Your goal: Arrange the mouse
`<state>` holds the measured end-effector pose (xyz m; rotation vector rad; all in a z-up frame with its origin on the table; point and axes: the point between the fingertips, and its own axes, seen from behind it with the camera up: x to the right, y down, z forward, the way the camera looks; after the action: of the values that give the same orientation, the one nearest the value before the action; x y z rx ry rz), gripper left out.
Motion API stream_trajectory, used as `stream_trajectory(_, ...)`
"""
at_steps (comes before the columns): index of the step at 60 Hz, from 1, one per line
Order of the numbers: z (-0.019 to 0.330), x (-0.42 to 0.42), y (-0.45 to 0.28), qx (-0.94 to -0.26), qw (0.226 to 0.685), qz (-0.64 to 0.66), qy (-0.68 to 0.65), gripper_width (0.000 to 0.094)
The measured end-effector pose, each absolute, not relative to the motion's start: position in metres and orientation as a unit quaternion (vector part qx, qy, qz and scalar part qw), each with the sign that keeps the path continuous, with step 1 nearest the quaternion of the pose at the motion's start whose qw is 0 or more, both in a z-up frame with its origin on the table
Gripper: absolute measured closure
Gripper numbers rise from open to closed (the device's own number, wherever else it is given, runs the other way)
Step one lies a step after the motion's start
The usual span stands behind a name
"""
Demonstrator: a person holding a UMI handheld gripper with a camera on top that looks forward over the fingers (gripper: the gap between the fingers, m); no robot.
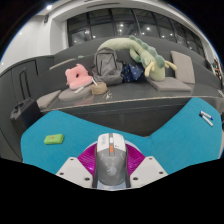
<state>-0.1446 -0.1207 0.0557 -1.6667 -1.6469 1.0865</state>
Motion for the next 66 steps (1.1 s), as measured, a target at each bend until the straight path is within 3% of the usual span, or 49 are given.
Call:
stream_trajectory(8, 0.007, -0.157, -0.127, -0.611, 0.299, 0.361, -0.638, 0.0572)
stream_trajectory(16, -0.013, -0.163, -0.131, -0.621, 0.294, 0.358, -0.631, 0.0479)
stream_trajectory(19, -0.011, -0.165, -0.131, -0.614, 0.307, 0.359, -0.632, 0.0406)
stream_trajectory(24, -0.01, -0.162, -0.127, -0.605, 0.32, 0.352, -0.639, 0.0064)
stream_trajectory(26, -0.007, -0.16, -0.125, -0.601, 0.328, 0.35, -0.64, 0.01)
stream_trajectory(34, 0.029, -0.126, -0.106, -0.59, 0.354, 0.355, -0.633, 0.0082)
stream_trajectory(48, 0.083, 0.017, -0.051, -0.584, 0.362, 0.374, -0.623, 0.0082)
stream_trajectory(66, 0.073, 0.165, 0.01, -0.602, 0.334, 0.37, -0.625, 0.0079)
